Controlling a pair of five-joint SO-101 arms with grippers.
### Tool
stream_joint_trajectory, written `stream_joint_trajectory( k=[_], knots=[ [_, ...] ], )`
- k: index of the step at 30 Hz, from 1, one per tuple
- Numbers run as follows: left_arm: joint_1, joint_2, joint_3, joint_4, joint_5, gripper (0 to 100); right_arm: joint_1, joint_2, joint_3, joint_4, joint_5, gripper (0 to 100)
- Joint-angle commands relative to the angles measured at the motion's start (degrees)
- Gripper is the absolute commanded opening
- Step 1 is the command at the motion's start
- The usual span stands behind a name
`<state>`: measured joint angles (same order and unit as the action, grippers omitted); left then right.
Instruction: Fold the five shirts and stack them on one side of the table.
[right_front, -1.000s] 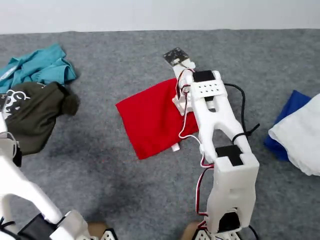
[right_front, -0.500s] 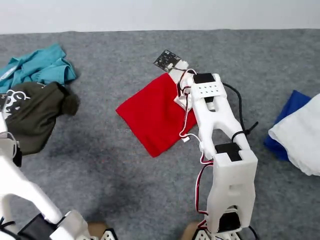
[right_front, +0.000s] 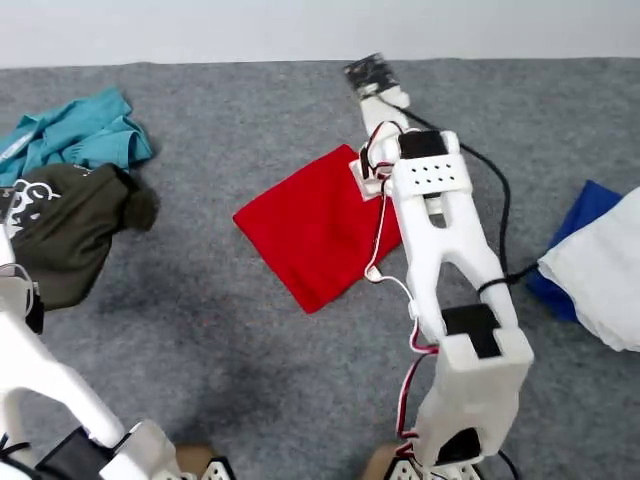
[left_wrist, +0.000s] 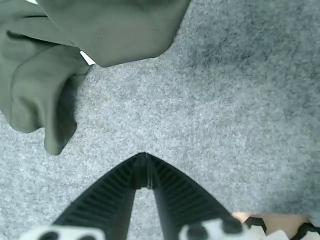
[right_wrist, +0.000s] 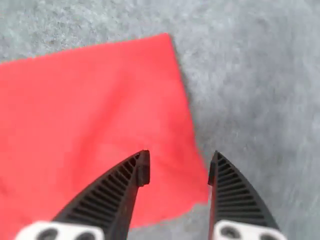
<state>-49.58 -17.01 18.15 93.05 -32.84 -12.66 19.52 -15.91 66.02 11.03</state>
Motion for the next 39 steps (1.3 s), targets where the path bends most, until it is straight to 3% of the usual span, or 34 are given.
stream_joint_trajectory(
  k=[1, 10, 15, 19, 25, 39],
  knots=[
    [0.35, -1.67, -0.22, -0.7, 0.0, 0, -1.19, -7.43, -3.25, 7.25, -12.13, 20.2],
    [0.35, -1.58, -0.13, -0.79, 0.18, 0, -4.09, -11.65, -3.25, 24.04, -33.67, 20.2],
    [0.35, -1.58, -0.13, -0.79, 0.26, 0, -5.67, -11.03, -2.9, 25.36, -45.36, 20.2],
    [0.44, -1.58, 0.04, -1.41, 0.26, 0, -7.96, -6.55, -3.25, 24.31, -49.23, 24.8],
    [0.44, -2.02, 5.85, -5.71, 0.26, 0, -8.48, 1.36, -3.25, 15.87, -53.19, 48.0],
    [0.53, -1.58, 8.31, -10.55, 0.09, 0, -8.48, 12.18, -3.25, -1.8, -57.32, 48.6]
  ],
)
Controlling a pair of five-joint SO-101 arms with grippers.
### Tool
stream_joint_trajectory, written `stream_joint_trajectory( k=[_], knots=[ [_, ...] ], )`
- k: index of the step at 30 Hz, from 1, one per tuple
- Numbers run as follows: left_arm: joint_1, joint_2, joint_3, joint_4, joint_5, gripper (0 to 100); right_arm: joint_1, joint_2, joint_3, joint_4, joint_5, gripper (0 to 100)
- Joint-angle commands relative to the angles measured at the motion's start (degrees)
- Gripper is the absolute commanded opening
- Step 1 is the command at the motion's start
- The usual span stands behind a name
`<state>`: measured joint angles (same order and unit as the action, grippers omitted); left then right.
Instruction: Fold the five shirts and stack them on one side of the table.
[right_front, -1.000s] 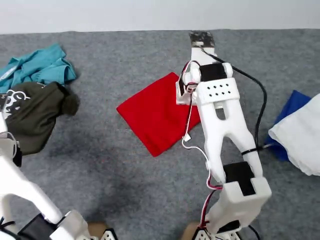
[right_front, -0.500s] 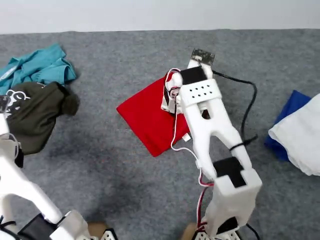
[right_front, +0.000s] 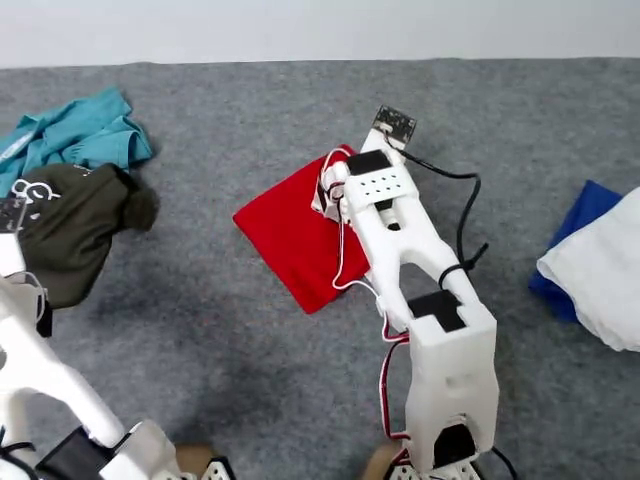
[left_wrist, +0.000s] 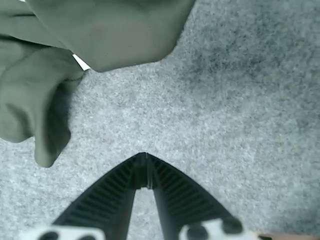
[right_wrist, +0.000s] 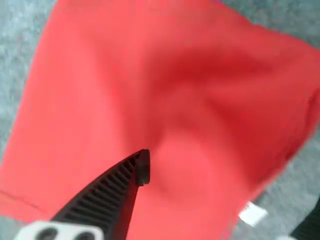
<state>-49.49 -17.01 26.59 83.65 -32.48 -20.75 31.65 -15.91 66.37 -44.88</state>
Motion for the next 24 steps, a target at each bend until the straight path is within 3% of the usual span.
stream_joint_trajectory(
  k=[1, 8, 24],
  knots=[
    [0.62, -1.58, -0.13, -1.14, -0.26, 0, -0.4, 0.75, -3.25, -2.68, -1.93, 48.6],
    [2.73, -1.58, -0.13, -1.14, -0.26, 0, -1.19, 5.14, -3.25, -7.16, -5.8, 45.2],
    [3.08, -1.58, -0.13, -1.14, -0.35, 0, -0.13, 6.81, -3.25, -11.47, -6.24, 1.4]
  ],
)
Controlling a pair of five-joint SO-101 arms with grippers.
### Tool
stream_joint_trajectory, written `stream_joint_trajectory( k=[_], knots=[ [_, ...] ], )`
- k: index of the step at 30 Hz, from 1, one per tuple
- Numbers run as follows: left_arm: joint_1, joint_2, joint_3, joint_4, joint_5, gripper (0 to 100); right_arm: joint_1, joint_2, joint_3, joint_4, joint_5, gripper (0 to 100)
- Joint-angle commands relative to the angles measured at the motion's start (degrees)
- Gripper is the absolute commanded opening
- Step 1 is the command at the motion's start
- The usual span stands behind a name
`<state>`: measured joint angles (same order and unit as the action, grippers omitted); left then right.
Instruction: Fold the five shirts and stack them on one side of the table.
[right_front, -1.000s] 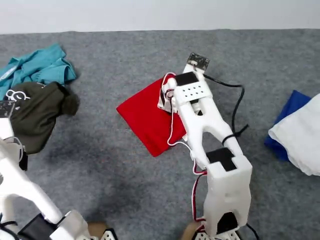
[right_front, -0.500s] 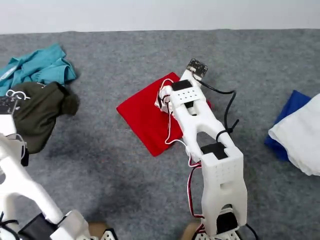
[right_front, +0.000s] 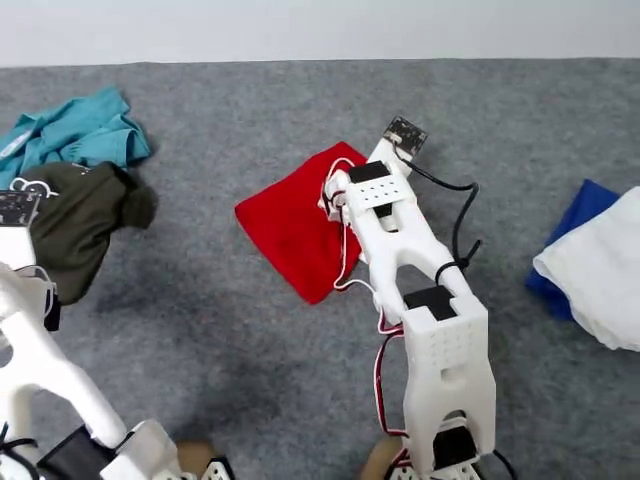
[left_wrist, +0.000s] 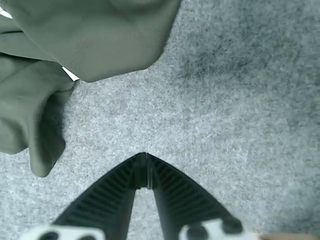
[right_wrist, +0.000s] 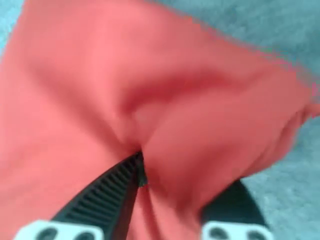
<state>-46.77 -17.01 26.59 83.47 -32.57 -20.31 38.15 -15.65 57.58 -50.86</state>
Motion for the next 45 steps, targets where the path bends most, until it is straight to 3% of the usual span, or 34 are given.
stream_joint_trajectory(
  k=[1, 9, 19, 34, 45],
  knots=[
    [0.26, -1.58, -0.13, -0.97, -0.26, 0, -0.22, 0.13, -3.52, -2.68, -0.26, 0.4],
    [0.26, -1.58, -0.13, -0.97, -0.26, 0, 1.1, -4.53, -3.52, -0.84, 3.78, 0.9],
    [0.18, -2.11, -0.48, -0.53, -0.26, 0, 3.03, -17.1, -3.52, 9.54, 13.36, 0.9],
    [0.0, -2.11, -0.48, 5.63, -0.18, 0, 19.74, -27.65, -3.52, 15.25, 42.9, 0.8],
    [-3.16, -2.11, -0.22, 6.07, -0.26, 0, 30.99, -32.4, -3.52, 14.81, 51.16, 0.8]
  ],
)
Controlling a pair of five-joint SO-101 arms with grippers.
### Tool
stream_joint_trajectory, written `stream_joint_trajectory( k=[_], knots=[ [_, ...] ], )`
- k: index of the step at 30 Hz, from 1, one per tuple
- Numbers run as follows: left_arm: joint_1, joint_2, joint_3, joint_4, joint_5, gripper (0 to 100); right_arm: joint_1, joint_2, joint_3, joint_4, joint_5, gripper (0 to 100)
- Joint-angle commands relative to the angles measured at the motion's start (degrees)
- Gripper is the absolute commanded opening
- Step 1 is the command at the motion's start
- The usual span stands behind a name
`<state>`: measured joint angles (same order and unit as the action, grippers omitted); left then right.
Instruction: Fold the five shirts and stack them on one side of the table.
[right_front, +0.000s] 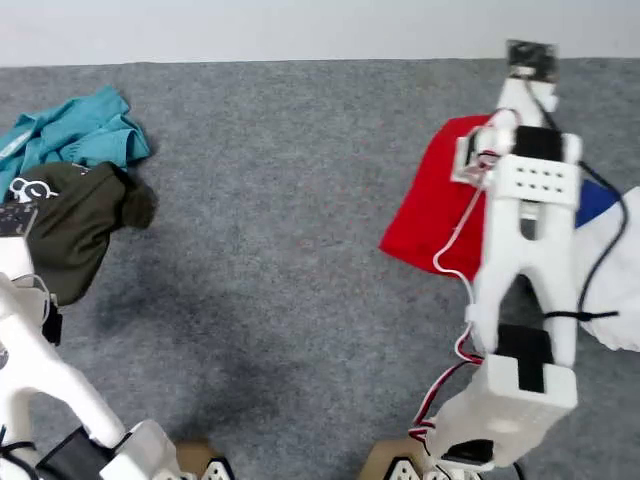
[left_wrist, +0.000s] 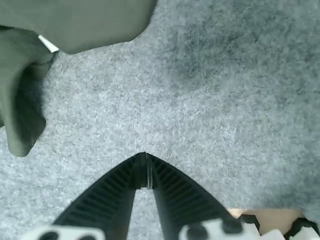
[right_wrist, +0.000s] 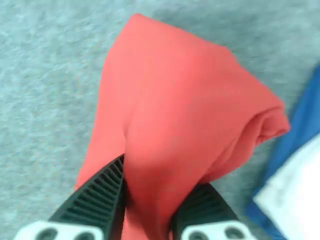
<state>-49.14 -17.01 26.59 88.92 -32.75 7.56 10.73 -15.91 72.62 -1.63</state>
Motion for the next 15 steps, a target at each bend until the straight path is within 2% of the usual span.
stream_joint_trajectory(
  k=[1, 15],
  knots=[
    [-0.79, -2.11, -0.22, 0.62, -0.09, 0, 4.18, -5.23, -3.25, -0.31, 2.29, 0.8],
    [-0.44, -2.11, -0.13, 2.55, 0.18, 0, 18.15, -5.32, -3.25, -7.6, 5.36, 0.8]
  ],
)
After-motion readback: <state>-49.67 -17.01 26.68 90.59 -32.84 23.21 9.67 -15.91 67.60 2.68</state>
